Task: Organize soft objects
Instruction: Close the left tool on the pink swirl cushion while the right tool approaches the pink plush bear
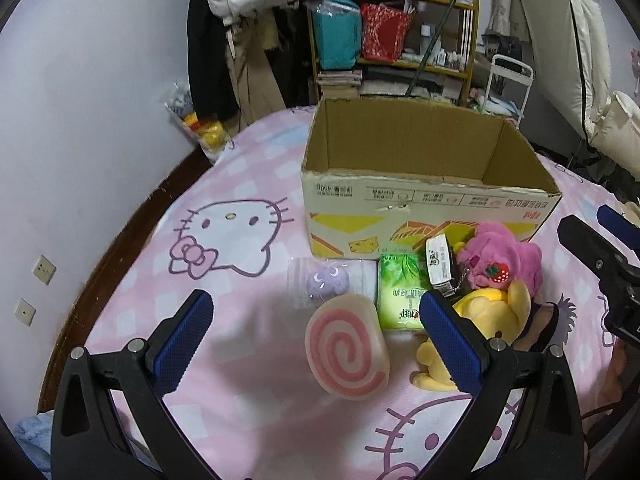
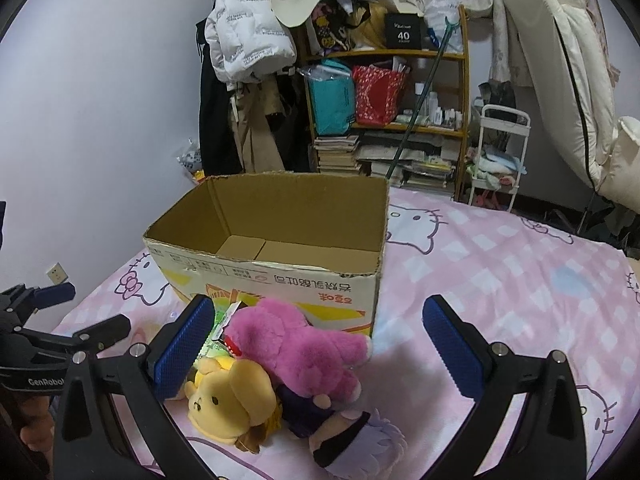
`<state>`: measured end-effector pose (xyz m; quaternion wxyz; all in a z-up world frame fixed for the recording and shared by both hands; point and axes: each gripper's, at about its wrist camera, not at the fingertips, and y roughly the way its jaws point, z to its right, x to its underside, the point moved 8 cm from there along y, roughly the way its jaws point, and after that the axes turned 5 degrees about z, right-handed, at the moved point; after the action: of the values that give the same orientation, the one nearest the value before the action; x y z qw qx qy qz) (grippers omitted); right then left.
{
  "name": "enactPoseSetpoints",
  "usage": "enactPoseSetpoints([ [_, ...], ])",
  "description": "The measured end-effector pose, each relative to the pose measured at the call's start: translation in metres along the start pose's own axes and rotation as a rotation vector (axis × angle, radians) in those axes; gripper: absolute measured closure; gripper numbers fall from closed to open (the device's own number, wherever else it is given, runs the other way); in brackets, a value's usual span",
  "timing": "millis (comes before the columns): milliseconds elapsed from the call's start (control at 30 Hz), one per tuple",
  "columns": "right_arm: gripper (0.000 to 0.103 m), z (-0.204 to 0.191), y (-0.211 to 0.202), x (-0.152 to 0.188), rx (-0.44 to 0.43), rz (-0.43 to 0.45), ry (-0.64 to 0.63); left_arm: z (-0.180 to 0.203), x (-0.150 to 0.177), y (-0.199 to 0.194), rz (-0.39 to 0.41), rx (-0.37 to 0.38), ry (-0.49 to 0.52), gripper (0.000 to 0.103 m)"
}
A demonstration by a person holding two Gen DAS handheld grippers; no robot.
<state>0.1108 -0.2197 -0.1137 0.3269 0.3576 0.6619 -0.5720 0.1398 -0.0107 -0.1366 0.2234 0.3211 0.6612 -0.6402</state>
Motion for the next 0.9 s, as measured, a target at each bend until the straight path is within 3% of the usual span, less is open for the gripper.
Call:
enactPoseSetpoints([
  [300, 0.0, -0.001, 0.028, 0.01, -0.025, -0.074, 0.016, 0.013, 0.017, 0.034, -0.136, 0.009, 0.038, 0.001],
  [400, 0.0, -0.003, 0.036, 0.015, -0.07, -0.103, 0.023, 0.018, 0.025, 0.043, -0.184, 0.018, 0.058, 0.001],
  [900, 0.0, -0.007, 0.068, 0.045, -0.106, -0.218, 0.026, 0.019, 0.047, 0.069, -0.309, 0.027, 0.066, 0.002],
])
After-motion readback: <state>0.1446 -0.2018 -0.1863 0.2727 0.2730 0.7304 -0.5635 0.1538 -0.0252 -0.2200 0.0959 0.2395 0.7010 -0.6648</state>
